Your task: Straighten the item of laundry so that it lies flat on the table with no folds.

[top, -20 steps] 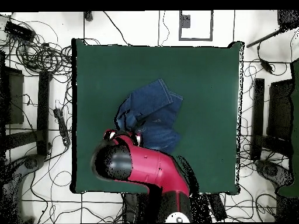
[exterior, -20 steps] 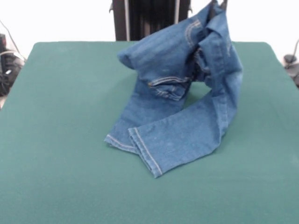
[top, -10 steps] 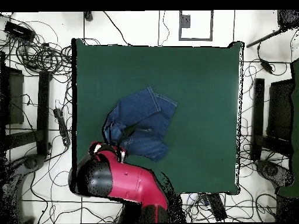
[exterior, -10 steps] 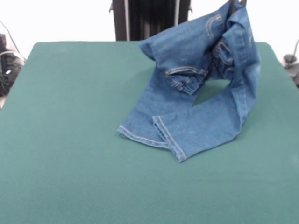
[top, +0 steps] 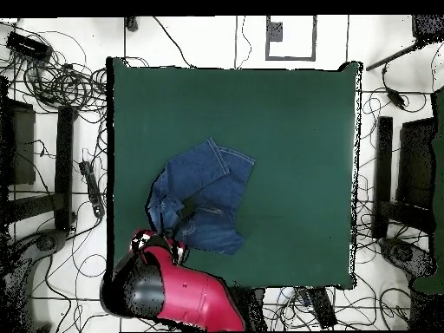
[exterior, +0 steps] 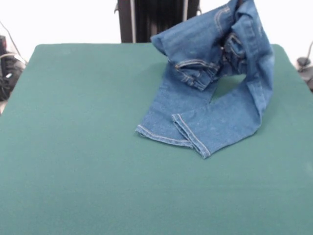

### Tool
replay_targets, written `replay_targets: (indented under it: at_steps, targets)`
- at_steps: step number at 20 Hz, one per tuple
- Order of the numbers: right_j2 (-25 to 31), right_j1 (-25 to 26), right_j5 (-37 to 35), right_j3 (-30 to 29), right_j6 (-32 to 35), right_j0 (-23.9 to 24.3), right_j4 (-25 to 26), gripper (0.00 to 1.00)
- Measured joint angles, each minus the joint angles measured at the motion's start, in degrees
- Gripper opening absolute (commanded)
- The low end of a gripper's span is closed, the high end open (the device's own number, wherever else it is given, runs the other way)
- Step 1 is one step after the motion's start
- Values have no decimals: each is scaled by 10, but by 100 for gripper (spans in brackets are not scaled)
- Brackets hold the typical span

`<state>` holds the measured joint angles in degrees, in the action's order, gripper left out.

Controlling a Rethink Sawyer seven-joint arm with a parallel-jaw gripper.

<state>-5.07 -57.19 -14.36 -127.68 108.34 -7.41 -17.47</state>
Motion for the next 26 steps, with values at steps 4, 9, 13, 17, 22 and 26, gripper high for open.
replay_targets:
  at_steps: [4, 9, 13, 17, 22, 26]
  targets:
    - [12, 1, 18, -9, 0, 29, 0, 0]
    - [20, 16, 33, -8, 0, 83, 1, 0]
    - [22, 33, 33, 1, 0, 120, 20, 0]
    - [22, 46, 29, 22, 0, 151, 52, 0]
    - [23, 54, -31, 72, 0, 188, 104, 0]
    - [25, 54, -115, 120, 0, 211, 136, 0]
